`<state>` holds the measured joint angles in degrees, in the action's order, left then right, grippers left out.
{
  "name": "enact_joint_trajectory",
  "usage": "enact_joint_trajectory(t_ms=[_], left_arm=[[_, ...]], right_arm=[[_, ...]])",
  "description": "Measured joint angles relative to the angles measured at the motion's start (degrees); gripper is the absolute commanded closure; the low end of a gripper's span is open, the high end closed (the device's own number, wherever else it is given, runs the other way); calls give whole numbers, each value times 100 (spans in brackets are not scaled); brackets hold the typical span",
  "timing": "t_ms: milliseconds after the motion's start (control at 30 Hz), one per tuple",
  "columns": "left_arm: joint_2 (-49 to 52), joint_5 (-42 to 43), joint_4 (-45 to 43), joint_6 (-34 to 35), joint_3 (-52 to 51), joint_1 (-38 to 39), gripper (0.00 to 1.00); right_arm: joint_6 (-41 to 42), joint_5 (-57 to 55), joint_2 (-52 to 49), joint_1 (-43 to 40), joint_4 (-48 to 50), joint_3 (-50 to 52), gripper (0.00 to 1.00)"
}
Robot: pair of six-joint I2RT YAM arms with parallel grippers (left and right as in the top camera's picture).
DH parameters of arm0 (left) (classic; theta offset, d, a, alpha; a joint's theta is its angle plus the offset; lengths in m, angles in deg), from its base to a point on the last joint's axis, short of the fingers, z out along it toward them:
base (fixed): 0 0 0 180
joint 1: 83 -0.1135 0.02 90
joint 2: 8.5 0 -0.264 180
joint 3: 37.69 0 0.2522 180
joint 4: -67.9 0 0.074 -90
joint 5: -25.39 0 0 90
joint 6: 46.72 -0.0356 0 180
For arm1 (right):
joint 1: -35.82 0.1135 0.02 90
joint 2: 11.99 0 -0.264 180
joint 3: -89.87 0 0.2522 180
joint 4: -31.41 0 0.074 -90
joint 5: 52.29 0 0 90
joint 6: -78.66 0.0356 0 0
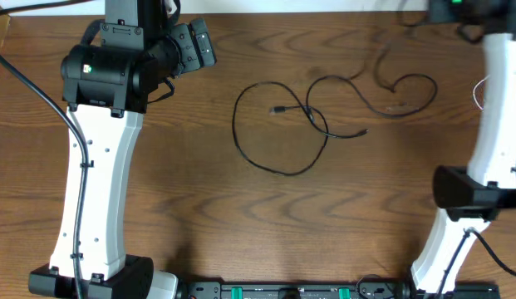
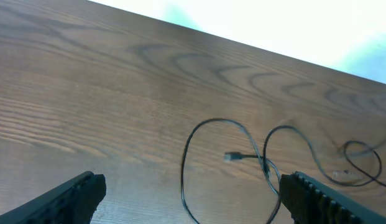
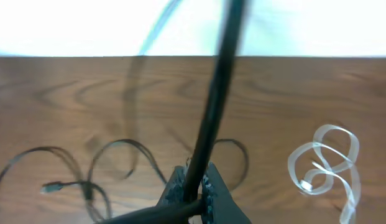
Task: Untangle cables
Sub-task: 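Pull the black cable with the right gripper to the table's right edge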
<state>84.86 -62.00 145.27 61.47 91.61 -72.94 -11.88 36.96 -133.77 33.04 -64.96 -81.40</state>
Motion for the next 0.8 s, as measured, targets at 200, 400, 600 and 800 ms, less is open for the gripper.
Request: enact_joint_trajectory(t_ms=[200, 400, 600, 800], left_arm=[[0, 0, -22, 0, 0, 0, 5], [0, 0, -24, 0, 0, 0, 5], [0, 0, -31, 0, 0, 0, 5], [0, 0, -39, 0, 0, 0, 5]], right_arm=[[127, -11, -151, -796, -236, 153, 99], [614, -415, -284, -1537, -210, 448, 99], [984, -726, -732, -2192, 46, 940, 98], [1169, -859, -1362, -2736, 214, 1106, 3]])
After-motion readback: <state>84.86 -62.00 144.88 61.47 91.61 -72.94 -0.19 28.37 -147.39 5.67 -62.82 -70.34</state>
